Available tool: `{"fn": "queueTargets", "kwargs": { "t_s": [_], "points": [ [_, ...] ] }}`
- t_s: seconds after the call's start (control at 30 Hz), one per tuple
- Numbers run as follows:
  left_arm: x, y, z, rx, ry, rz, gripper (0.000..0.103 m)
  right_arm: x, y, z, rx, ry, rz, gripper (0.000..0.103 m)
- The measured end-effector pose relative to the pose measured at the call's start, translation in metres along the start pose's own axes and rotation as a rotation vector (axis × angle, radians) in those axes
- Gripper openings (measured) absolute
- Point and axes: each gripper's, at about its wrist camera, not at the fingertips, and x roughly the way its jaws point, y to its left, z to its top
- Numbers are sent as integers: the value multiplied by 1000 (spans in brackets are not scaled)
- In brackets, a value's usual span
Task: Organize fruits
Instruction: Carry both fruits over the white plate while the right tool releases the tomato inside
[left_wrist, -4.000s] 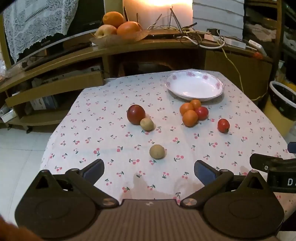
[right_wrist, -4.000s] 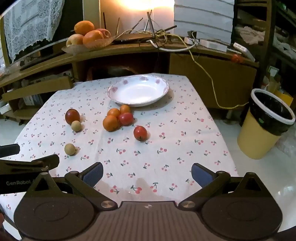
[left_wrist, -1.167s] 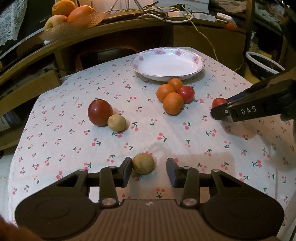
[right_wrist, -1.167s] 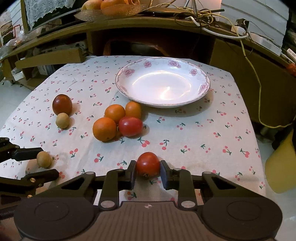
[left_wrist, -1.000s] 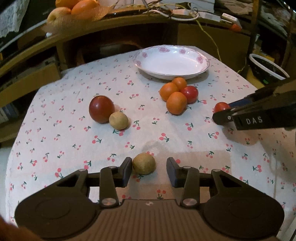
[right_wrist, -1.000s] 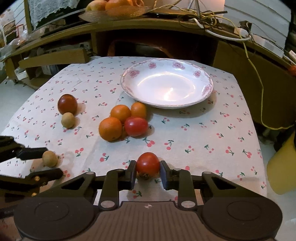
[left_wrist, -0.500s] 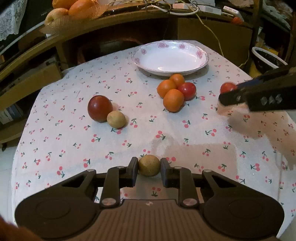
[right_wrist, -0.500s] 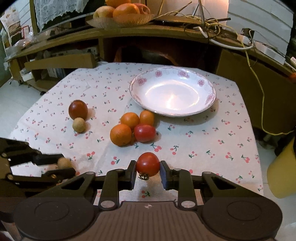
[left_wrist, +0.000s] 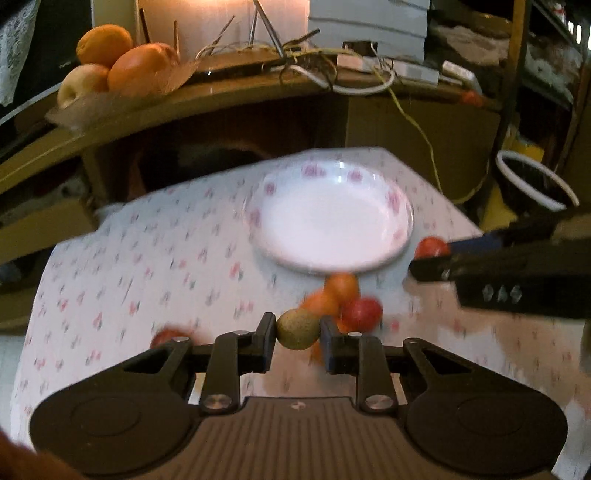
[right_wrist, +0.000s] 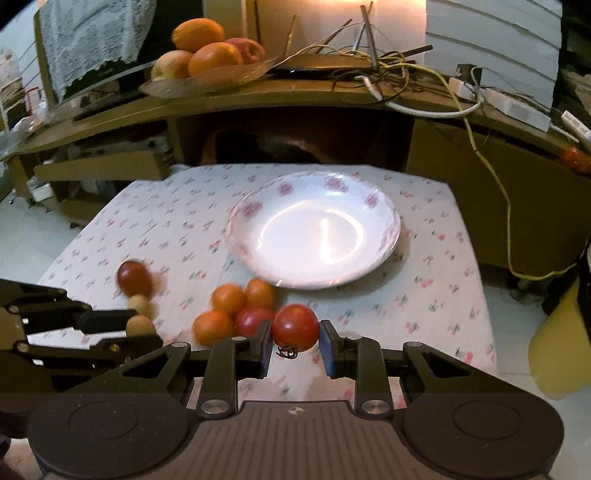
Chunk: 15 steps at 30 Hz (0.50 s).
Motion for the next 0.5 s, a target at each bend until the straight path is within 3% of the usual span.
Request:
{"fn": "queueTargets", "kwargs": {
  "t_s": [0.2, 0.5],
  "points": [
    [24, -2, 29, 5, -27, 1, 31, 20, -10, 23, 17, -13, 1, 28],
    [60, 1, 43, 2, -8, -6, 31, 51, -18, 39, 4, 15, 1, 28]
  ]
}}
